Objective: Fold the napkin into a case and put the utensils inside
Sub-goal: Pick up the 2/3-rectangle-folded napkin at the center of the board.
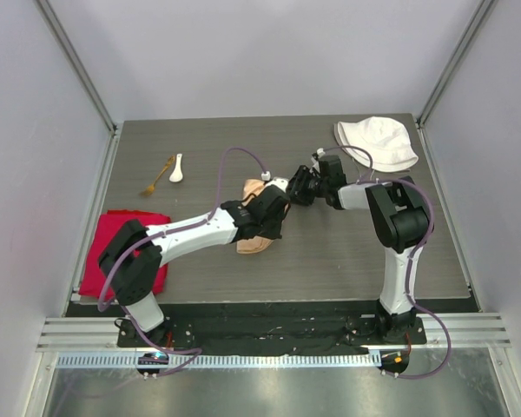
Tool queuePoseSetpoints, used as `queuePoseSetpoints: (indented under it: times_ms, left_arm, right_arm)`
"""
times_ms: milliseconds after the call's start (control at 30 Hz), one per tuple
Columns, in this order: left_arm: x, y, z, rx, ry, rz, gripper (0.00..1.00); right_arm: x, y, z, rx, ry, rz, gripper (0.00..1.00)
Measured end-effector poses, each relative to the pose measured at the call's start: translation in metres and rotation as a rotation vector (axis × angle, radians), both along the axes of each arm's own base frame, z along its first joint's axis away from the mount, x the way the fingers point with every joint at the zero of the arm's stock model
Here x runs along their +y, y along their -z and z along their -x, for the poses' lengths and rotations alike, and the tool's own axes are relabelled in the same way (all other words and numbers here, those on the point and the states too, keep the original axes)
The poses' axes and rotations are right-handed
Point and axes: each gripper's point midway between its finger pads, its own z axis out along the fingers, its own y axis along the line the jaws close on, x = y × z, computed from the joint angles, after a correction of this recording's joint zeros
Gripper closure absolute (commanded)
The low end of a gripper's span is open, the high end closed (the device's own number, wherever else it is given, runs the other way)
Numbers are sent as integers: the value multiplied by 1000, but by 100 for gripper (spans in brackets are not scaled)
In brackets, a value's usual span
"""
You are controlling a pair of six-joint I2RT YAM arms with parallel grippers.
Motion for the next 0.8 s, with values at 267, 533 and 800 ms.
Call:
queuePoseSetpoints:
  times_ms: [267,533,800]
  left_arm:
    - [-3,4,5,21,10,25,100]
    - [-15,-1,6,33,24,81,100]
    - [-45,-2,0,66,47,159,100]
  right_arm:
    - [-6,4,-19,-19,11,-11,66]
    - [-19,11,-27,-28,7,6,97]
    - [-55,12,-32,-12,1,102,99]
